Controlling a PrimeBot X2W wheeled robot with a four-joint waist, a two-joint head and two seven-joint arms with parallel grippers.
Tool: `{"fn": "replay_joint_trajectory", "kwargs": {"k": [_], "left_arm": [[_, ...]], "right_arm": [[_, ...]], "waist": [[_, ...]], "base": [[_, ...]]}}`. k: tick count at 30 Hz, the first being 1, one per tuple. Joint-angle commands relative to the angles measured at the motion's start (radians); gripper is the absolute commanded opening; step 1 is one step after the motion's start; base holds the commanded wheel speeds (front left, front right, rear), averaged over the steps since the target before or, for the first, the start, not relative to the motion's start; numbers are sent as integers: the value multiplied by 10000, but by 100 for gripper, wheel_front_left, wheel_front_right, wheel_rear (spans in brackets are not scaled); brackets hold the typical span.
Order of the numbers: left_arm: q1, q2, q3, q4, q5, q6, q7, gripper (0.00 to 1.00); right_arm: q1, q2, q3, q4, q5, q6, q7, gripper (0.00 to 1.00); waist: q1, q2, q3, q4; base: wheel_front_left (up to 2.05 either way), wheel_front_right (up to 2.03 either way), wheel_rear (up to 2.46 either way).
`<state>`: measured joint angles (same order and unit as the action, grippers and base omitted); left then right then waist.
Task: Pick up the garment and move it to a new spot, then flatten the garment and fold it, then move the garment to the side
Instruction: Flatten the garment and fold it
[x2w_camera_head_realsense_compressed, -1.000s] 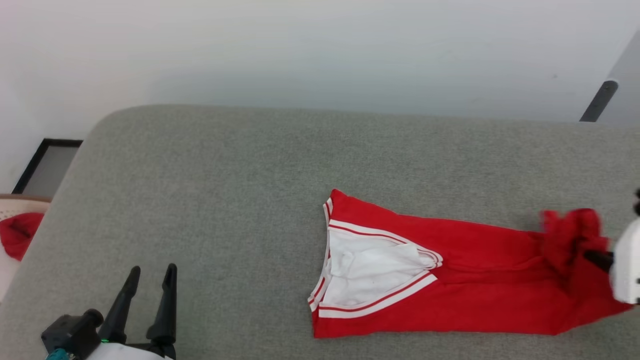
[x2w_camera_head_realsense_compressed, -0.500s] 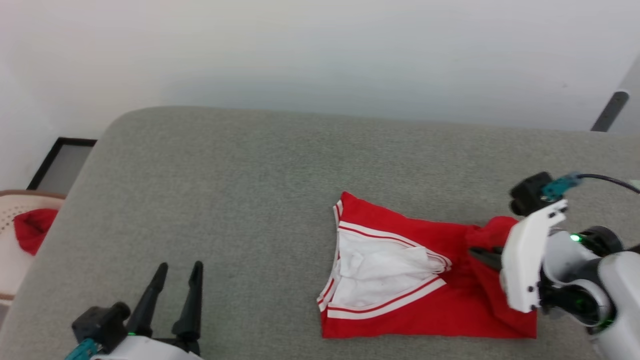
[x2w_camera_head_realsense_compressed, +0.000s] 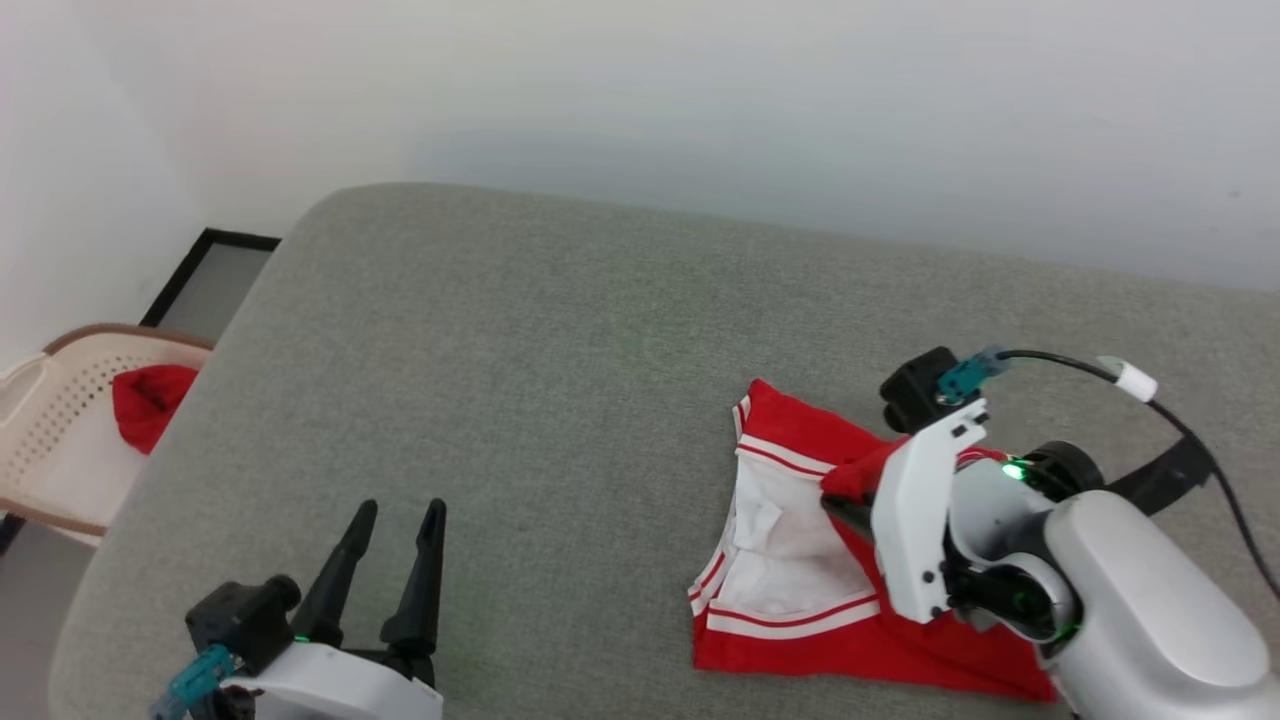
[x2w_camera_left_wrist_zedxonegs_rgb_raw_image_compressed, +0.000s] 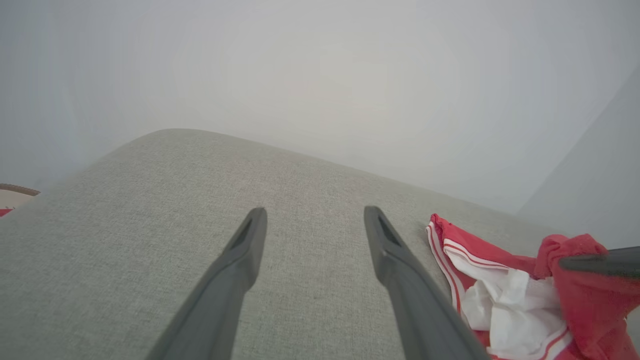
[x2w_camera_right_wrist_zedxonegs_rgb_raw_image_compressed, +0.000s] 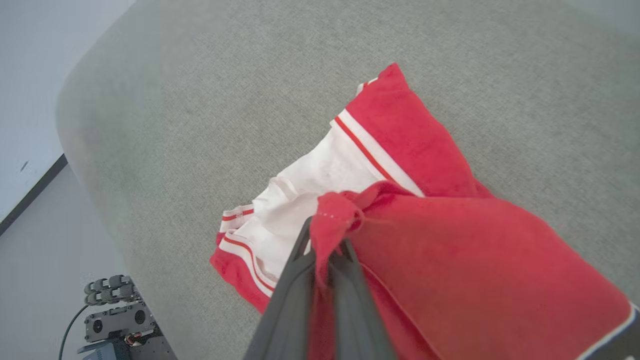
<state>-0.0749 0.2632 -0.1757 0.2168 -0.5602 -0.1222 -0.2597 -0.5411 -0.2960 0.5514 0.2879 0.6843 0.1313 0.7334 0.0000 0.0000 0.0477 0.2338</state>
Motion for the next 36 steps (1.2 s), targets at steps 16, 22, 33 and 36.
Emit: {"fn": "replay_joint_trajectory", "kwargs": {"k": [16,22,33,36], "left_arm": [[-267,-168,98,247,-13,-85,-53,100],[-68,-109,318,178,59,-95,-53,100],[245,61,640,-60,242,-80,-53,100],[381,123,772,-168,279,-51,-53,100]], "right_arm": [[-1124,741,1396,1994,309,-12,-1261,100],[-1502,669,1975,1900,913,-12,-1471,100],[-1971,-257,2156,1026,1401,-12,-2580,100],[-1841,-712,2053,794,1282,-12,-3241,100]], "waist": [[0,0,87,134],[0,0,-62,-145],[0,0,-392,-993],[0,0,-483,-1266]], "base": [[0,0,0],[0,0,0],[0,0,0],[0,0,0]]}}
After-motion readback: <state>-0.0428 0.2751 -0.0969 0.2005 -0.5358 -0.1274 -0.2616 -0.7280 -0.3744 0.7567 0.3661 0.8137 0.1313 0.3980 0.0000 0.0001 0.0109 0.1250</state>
